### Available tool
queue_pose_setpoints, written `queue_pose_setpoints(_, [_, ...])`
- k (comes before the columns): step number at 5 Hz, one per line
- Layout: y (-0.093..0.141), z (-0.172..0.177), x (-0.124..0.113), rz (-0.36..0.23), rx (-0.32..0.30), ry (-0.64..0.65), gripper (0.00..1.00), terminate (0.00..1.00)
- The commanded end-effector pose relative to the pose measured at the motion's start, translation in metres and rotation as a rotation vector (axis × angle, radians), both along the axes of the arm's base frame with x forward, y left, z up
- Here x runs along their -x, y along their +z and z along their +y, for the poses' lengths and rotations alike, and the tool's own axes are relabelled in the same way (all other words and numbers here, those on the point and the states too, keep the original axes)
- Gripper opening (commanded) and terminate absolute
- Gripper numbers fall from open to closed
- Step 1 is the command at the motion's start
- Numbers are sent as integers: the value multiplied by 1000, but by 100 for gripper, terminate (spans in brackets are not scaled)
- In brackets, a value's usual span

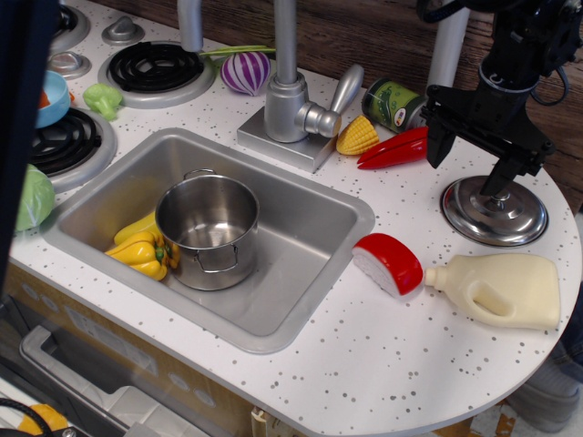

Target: Put lid on pot or pan

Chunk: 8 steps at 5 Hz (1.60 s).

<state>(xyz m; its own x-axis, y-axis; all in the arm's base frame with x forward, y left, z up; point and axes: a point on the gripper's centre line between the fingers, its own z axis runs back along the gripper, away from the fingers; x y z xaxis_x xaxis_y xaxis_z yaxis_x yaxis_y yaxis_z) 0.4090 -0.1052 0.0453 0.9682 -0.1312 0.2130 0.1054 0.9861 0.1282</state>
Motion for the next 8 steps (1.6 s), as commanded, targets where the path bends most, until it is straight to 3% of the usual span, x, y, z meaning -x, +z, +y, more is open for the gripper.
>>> queue_pose_setpoints(1, [11,-10,-14,-56,62,15,100,0])
queue_pose_setpoints(4, [2,-25,-19,-77,84,7,100,0])
queue_pose_setpoints(6, [-9,-22,-21,-56,109,10,100,0])
queue_pose_setpoints(7, [-10,-22,-22,-53,106,13,0,0])
queue_pose_setpoints(8, [-9,-22,-23,-48,111,11,0,0])
